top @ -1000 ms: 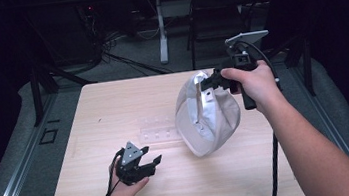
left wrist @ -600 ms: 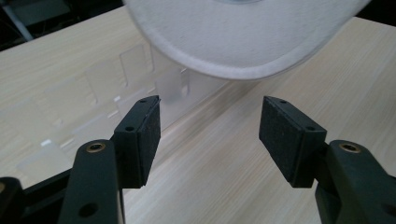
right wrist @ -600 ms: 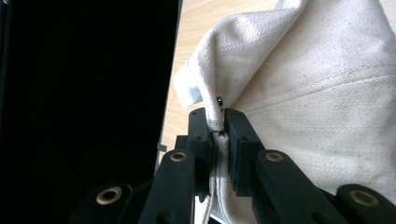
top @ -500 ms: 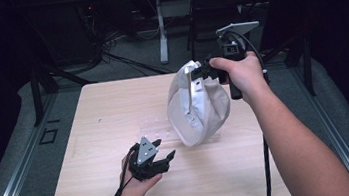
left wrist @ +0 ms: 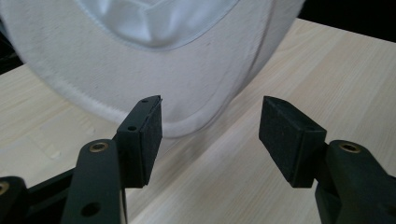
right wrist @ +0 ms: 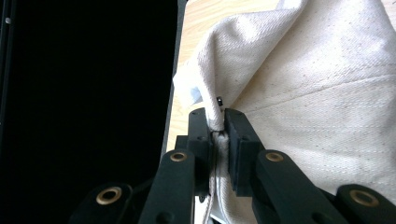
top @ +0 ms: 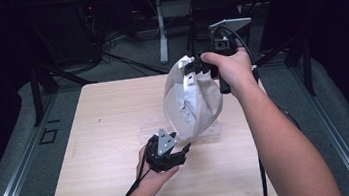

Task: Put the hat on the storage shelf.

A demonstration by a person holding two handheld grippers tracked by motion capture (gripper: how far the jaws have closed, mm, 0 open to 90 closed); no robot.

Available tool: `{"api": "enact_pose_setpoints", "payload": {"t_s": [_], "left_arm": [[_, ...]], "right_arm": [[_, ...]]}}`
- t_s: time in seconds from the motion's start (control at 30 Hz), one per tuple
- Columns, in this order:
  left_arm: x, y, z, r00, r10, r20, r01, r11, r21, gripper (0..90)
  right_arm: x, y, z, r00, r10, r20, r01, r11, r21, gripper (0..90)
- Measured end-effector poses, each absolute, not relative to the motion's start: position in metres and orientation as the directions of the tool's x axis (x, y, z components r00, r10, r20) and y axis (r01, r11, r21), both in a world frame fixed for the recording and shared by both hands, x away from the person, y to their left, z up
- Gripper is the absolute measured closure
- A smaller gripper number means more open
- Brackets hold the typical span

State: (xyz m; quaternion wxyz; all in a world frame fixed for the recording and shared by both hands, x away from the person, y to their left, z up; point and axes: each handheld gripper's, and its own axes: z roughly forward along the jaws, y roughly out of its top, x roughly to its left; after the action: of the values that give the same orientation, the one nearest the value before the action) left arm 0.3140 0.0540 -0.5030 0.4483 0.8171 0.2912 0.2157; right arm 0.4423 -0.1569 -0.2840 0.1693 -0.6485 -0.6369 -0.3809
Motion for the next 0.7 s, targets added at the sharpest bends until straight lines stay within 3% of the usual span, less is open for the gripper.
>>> {"api": "enact_pose_setpoints", "payload": {"t_s": [0.2, 0.7], "left_arm": [[0.321, 0.041, -0.501, 0.707, 0.694, 0.133, 0.287, -0.455, 0.843, 42.9], [0.334, 0.051, -0.492, 0.673, 0.728, 0.129, 0.314, -0.439, 0.841, 65.9]], "right_arm": [[0.445, -0.151, -0.284, -0.097, 0.693, 0.715, 0.954, -0.141, 0.266, 81.5], [0.445, -0.150, -0.279, -0.085, 0.698, 0.711, 0.946, -0.167, 0.277, 81.5]]}}
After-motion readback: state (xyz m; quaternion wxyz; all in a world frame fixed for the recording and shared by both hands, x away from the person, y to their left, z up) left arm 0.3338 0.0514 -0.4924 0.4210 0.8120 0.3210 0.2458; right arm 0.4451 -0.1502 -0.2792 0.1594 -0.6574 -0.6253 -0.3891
